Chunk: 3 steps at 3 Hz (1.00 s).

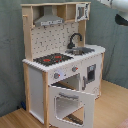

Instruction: Play with the kitchen

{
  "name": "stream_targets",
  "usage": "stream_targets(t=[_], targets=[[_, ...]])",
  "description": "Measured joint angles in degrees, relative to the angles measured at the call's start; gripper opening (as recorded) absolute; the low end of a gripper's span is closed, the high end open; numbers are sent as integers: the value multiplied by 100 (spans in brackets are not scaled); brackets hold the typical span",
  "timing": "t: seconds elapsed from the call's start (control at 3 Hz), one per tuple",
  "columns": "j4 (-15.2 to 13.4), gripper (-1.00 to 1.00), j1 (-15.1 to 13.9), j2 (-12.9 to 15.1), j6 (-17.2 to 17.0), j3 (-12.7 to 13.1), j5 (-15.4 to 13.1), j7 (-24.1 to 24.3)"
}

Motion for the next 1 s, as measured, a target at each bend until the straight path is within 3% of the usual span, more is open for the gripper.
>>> stream_targets(t=[1.0], targets=[[785,100,-954,-18,-443,875,-207,1151]])
